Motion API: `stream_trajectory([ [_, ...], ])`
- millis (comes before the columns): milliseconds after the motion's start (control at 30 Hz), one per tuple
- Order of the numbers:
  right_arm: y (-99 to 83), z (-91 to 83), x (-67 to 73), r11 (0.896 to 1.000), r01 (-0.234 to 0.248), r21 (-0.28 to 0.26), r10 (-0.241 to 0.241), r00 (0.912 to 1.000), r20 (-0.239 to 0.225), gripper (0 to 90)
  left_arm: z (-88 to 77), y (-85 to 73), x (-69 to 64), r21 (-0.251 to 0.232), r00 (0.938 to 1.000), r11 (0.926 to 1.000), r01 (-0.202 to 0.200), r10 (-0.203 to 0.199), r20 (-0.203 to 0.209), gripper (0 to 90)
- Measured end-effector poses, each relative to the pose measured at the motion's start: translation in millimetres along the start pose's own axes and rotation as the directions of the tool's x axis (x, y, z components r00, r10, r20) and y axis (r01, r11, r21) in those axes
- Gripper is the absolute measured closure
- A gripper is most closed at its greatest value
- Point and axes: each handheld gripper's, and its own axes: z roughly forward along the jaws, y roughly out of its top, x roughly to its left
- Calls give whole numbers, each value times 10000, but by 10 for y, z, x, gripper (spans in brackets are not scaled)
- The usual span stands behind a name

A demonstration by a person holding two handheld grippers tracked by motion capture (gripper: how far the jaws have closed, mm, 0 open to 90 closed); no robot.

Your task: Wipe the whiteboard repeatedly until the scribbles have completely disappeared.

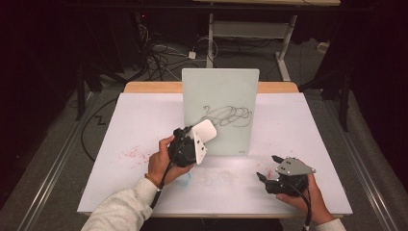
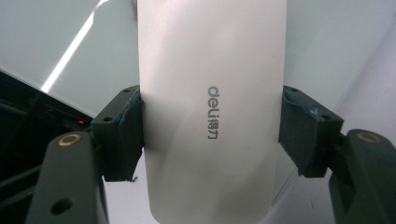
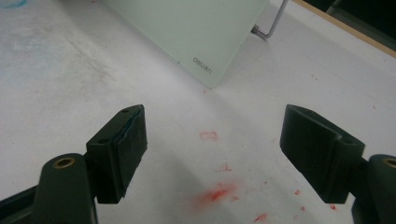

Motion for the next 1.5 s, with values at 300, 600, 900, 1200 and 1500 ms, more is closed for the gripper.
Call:
stream_trajectory([
  [300,-8,-6,-8,10000,-79,41,79,10000,23,237,-46,352,310,-527,9947,9968,608,-649,-797,292],
  [600,-8,-17,-14,10000,-82,-10,82,10000,22,237,116,213,-270,-158,9927,9974,-709,690,-984,292],
  [900,-6,-19,-18,10000,-69,-8,69,10000,72,237,-30,347,239,-460,9939,9976,519,-561,-955,293],
  [1200,-9,-18,-19,10000,-80,16,80,10000,49,237,1,254,133,-382,9909,9988,299,-346,-1304,292],
  [1500,-6,-17,-10,10000,-99,-3,99,9999,41,237,157,245,-391,106,9899,9932,-1161,1166,-802,292],
])
